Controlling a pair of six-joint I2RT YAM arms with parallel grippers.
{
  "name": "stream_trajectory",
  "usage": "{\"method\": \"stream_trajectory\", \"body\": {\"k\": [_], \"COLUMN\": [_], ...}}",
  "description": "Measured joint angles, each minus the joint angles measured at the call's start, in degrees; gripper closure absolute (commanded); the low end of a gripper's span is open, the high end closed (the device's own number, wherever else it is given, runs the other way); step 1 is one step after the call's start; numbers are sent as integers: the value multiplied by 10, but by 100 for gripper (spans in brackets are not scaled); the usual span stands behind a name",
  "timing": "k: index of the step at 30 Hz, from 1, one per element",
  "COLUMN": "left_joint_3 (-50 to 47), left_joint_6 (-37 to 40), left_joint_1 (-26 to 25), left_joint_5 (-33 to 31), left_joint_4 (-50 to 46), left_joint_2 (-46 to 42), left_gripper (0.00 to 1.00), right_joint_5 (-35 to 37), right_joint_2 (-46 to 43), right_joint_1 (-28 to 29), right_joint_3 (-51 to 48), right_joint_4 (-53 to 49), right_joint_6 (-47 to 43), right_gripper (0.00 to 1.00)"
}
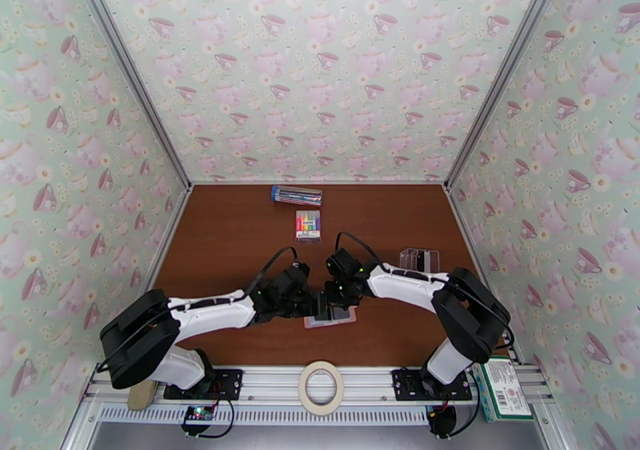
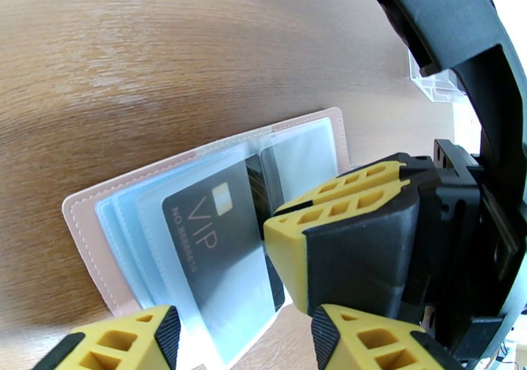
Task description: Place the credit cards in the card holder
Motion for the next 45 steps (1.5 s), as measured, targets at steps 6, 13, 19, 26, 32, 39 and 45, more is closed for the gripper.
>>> {"method": "stream_trajectory", "body": {"k": [6, 13, 19, 26, 32, 39, 45], "left_joint_3": [4, 4, 4, 4, 4, 5, 8], "left_joint_6": [0, 0, 0, 0, 0, 0, 0], "left_joint_1": [-1, -2, -2, -2, -2, -2, -2], "left_joint_5": [-4, -6, -6, -6, -6, -5, -3], "left_joint_4": [-4, -6, -9, -12, -10, -10, -10], "left_joint_2": [-4, -5, 1, 9, 10, 11, 15], "left_gripper": [40, 40, 40, 40, 40, 40, 40], "right_joint_5": [10, 12, 5, -5, -11, -19, -23], "right_joint_2": [-11, -11, 0, 14, 14, 14, 14], "right_joint_1": [-3, -3, -3, -3, -3, -3, -5], "right_joint_3": [-2, -3, -4, -4, -4, -6, -7], "right_joint_4": [-4, -6, -1, 7, 9, 15, 16], "right_joint_6": [-4, -4, -4, -4, -2, 3, 3], "right_gripper": [73, 71, 73, 74, 79, 81, 82]}}
